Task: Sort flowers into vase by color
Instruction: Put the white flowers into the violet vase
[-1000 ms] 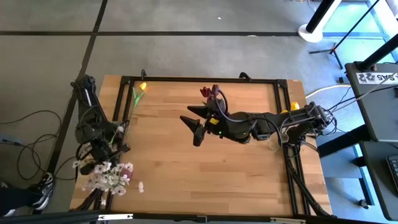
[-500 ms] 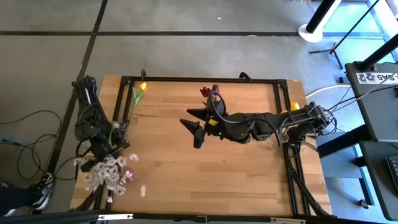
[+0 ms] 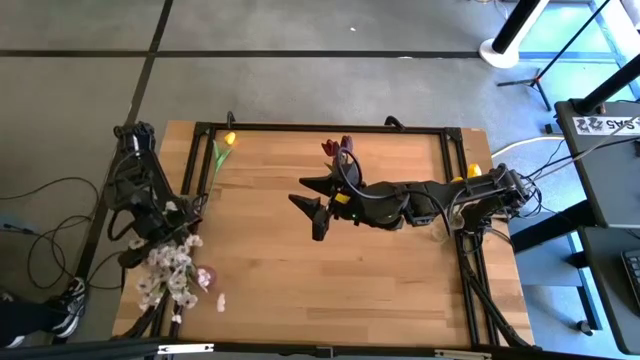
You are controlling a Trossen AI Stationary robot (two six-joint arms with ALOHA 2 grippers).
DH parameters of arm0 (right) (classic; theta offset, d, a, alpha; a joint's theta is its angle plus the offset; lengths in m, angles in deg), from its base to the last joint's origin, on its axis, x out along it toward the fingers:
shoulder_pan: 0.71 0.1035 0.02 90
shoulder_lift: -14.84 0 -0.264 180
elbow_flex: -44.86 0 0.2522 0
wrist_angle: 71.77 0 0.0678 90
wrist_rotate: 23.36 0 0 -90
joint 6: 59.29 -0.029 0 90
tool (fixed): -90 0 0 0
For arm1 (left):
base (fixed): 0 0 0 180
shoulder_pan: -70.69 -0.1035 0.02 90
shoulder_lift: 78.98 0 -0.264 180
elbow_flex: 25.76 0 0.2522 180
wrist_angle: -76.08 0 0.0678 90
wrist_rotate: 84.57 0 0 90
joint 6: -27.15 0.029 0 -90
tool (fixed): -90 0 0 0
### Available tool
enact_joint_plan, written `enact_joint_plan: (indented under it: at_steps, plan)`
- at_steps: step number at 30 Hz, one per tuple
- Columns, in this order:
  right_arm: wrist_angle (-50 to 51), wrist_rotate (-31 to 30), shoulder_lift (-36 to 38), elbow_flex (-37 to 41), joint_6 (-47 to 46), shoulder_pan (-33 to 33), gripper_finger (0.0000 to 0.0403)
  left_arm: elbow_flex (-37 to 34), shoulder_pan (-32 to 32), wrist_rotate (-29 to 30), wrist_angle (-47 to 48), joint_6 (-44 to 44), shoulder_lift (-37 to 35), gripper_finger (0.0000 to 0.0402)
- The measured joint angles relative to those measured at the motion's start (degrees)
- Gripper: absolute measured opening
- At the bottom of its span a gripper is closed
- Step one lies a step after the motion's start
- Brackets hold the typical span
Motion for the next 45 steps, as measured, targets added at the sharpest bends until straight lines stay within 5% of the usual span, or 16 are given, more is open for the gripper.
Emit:
enact_joint_plan:
  at_steps: [4,10,22,34,45]
  plan:
    - [0.01,0.00,0.00,0.00,0.11,0.00,0.0250,0.36,-0.04,0.71,-0.04,0.28,0.48,0.0117]
    - [0.57,0.00,0.02,0.00,0.24,-0.03,0.0250,0.45,-0.02,-0.40,-0.21,0.81,5.09,0.0015]
    - [3.00,-0.05,0.04,0.00,0.18,-0.07,0.0250,0.24,0.04,-2.63,2.98,1.35,8.18,0.0005]
    - [3.39,-0.07,0.04,0.00,0.15,-0.07,0.0250,-1.87,0.00,-0.59,2.68,-0.38,8.45,0.0062]
    - [3.35,0.39,0.04,0.00,0.15,-0.07,0.0250,10.54,0.00,1.63,15.66,-5.07,8.51,0.0131]
